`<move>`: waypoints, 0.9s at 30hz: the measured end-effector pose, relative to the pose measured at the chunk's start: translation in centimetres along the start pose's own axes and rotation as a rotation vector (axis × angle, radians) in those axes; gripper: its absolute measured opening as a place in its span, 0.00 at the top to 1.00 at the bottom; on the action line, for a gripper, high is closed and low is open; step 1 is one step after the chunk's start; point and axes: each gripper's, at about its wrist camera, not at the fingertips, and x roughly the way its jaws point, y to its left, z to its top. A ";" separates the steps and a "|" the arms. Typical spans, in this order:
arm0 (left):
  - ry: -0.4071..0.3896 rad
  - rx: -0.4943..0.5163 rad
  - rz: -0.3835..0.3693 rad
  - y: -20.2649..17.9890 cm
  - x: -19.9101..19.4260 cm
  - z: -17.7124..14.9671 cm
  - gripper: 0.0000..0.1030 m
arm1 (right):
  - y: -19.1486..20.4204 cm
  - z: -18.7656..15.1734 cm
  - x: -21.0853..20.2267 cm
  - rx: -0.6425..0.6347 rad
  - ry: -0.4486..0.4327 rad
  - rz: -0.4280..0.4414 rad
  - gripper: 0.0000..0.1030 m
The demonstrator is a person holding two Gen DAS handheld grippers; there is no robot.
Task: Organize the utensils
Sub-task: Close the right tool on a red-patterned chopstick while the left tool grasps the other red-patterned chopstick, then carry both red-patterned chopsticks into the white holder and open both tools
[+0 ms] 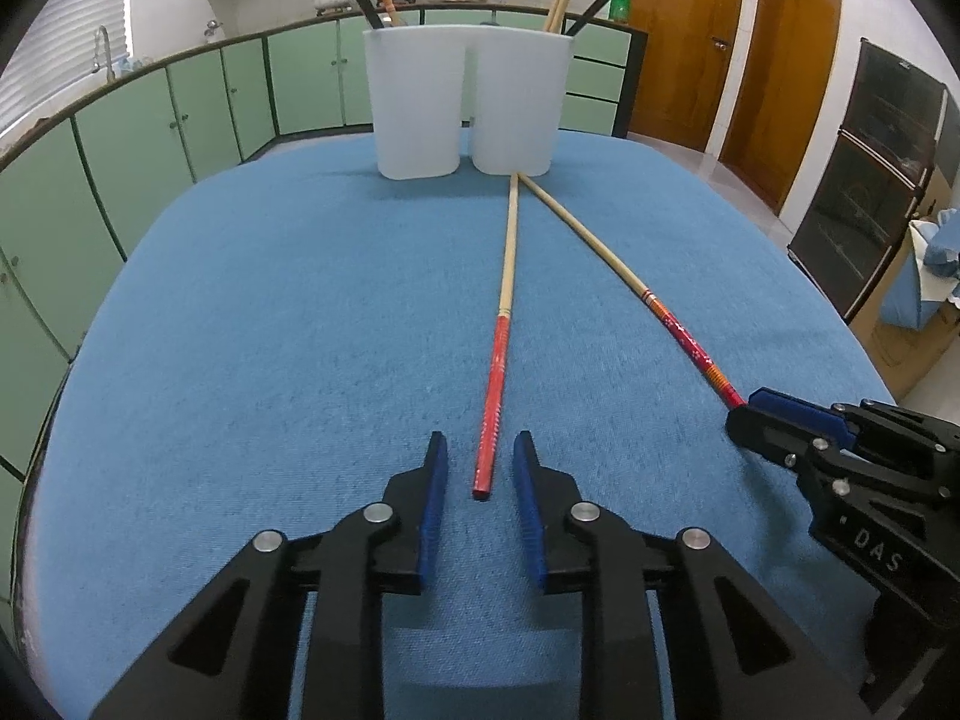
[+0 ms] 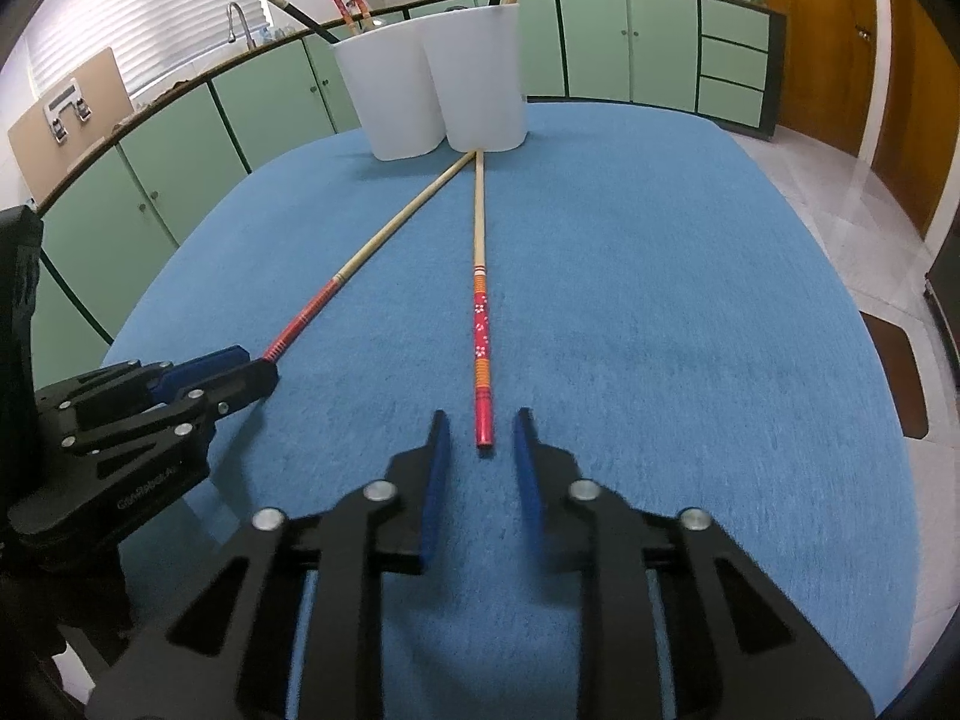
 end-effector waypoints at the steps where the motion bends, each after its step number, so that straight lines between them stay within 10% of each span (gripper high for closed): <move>1: 0.000 0.003 0.003 -0.1 0.0 0.0 0.85 | 0.0 0.0 0.1 0.001 0.001 0.002 0.95; 12: -0.007 -0.008 -0.006 0.3 -1.5 0.4 0.95 | 0.5 0.3 -2.1 -0.033 -0.051 -0.012 0.95; 27: -0.267 0.063 -0.010 0.3 -12.1 5.0 0.95 | 0.9 5.5 -11.3 -0.115 -0.272 -0.006 0.95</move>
